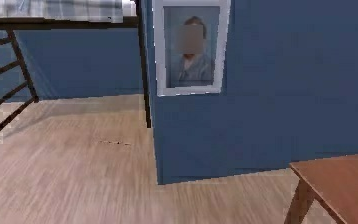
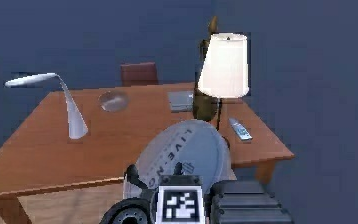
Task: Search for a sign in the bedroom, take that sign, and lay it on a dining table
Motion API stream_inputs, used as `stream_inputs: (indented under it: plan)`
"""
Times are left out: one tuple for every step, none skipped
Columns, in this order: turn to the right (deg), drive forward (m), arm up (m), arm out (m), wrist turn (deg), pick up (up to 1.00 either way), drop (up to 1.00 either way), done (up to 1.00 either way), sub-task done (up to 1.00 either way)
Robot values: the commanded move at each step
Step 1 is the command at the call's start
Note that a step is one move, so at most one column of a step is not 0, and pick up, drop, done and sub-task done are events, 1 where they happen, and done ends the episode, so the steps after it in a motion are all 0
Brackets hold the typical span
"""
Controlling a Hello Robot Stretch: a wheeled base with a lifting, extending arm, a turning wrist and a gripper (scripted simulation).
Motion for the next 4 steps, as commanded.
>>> stream_inputs:
  plan:
    - [45.0,0.00,0.00,0.00,0.0,0.00,0.00,0.00,0.00]
    - [45.0,0.00,0.00,0.00,0.0,0.00,0.00,0.00,0.00]
    - [24.0,0.00,0.00,0.00,0.0,0.00,0.00,0.00,0.00]
    - [-45.0,0.00,0.00,0.00,0.0,0.00,0.00,0.00,0.00]
